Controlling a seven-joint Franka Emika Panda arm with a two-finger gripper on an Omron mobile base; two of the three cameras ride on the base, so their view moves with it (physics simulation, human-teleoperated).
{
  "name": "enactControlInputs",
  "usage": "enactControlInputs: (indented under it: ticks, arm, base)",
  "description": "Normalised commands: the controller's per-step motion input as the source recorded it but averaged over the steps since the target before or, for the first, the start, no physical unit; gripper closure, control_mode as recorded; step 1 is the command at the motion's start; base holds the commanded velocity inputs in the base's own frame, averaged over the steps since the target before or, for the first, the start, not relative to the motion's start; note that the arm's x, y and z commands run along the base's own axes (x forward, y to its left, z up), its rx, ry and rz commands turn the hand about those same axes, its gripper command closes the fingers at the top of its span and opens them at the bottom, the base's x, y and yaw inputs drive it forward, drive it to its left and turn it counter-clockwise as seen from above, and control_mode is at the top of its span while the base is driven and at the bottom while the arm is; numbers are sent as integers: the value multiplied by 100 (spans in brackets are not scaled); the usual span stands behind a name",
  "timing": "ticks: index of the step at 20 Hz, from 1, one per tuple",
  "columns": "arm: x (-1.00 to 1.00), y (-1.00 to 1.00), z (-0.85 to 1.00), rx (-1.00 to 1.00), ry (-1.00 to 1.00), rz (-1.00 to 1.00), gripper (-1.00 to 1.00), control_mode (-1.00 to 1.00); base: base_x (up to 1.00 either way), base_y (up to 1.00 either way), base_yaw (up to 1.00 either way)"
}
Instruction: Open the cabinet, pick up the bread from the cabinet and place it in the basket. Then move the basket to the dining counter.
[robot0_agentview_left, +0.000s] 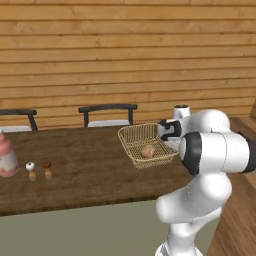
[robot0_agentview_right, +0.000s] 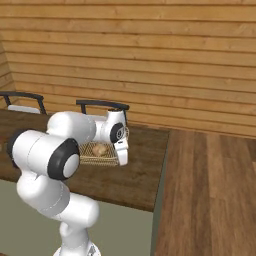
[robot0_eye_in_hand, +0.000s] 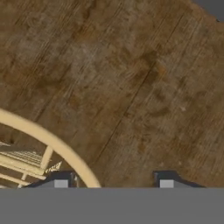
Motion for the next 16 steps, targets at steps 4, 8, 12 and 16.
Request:
enactControlInputs:
  ticks: [4, 8, 12, 16]
  arm:
    - [-56, 28, 68, -12, -9, 10, -100, -100]
    - [-65, 24, 100, -4, -7, 11, -100, -100]
    - [-98, 17, 96, 0, -1, 17, -100, -100]
    - [-100, 27, 73, 1, -10, 40, -100, -100]
  base:
    - [0, 0, 0]
    - [0, 0, 0]
    - [0, 0, 0]
    - [0, 0, 0]
